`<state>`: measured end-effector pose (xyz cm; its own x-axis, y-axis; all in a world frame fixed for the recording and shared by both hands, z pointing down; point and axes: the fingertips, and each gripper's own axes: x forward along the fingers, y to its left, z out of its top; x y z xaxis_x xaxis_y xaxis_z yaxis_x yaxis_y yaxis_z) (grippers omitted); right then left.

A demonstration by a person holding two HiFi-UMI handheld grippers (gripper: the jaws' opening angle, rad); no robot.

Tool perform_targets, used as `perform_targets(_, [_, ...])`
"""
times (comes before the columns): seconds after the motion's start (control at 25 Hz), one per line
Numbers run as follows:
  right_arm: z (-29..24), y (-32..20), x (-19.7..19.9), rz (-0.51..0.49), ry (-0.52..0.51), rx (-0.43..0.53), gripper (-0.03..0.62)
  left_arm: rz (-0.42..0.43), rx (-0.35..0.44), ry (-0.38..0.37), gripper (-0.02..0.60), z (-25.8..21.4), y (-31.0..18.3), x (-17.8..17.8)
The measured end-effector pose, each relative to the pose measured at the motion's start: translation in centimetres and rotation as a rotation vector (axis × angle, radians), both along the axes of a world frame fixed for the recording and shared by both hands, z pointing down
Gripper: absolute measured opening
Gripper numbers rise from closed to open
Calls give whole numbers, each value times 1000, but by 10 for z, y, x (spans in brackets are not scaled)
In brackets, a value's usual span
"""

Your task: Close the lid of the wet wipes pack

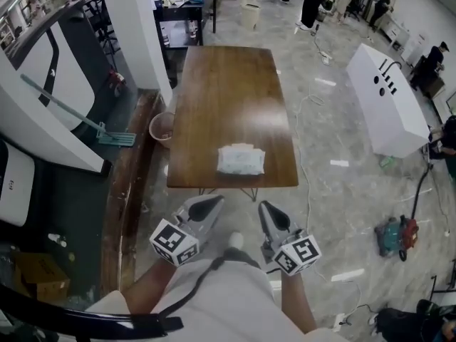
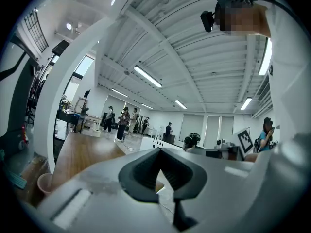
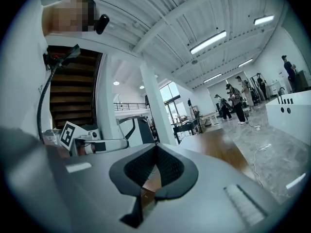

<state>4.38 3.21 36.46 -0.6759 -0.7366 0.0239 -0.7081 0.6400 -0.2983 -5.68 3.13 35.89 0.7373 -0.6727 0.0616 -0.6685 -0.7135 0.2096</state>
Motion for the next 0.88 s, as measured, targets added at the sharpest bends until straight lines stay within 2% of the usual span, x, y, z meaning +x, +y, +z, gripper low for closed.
perform_targets(0.2, [9,-38,20,-41,-3,-29,8,-25,-13,-16,6,6,-39,27])
perform_targets(0.52, [26,-89,25,-147,24,-56,8,-79,-37,-22,6,21,-91,46])
perform_targets(0.88, [43,-118,29,-188,35,-89,8,-128,-80,-3,6,36,-114,44])
